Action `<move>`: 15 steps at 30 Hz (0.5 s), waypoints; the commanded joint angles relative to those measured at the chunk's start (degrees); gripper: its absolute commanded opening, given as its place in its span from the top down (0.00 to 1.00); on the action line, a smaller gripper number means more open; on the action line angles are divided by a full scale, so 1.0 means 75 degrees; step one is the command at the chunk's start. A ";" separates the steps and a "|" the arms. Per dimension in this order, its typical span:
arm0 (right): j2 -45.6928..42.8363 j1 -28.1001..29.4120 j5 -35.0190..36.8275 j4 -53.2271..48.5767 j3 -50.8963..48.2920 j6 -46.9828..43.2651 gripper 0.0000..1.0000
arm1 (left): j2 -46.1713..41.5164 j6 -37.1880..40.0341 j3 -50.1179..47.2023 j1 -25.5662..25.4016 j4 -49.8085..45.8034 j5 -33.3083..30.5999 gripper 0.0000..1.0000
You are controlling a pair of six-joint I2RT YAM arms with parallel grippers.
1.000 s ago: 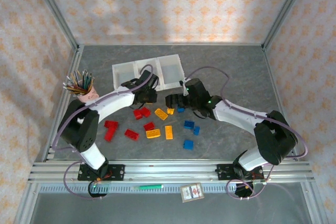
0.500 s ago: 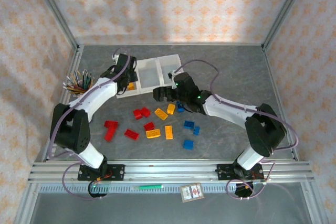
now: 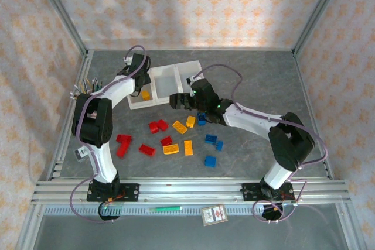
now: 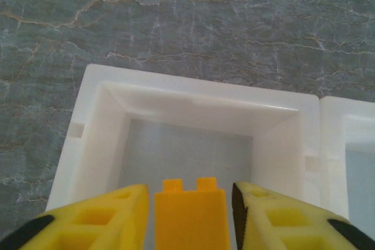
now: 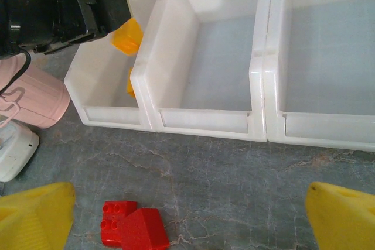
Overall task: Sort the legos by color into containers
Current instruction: Place the lego in the container, then pick up the lego from the center of the table.
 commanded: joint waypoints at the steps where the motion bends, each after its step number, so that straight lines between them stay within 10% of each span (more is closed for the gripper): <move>1: -0.0052 -0.0041 0.0209 0.0197 0.0232 0.0039 0.00 | -0.0191 0.0050 0.0296 0.0004 -0.0066 -0.0143 0.51; 15: -0.0992 -0.0518 -0.0303 -0.0578 -0.0588 -0.0003 0.00 | -0.2424 0.0105 -0.1456 -0.0685 -0.0485 0.1201 0.44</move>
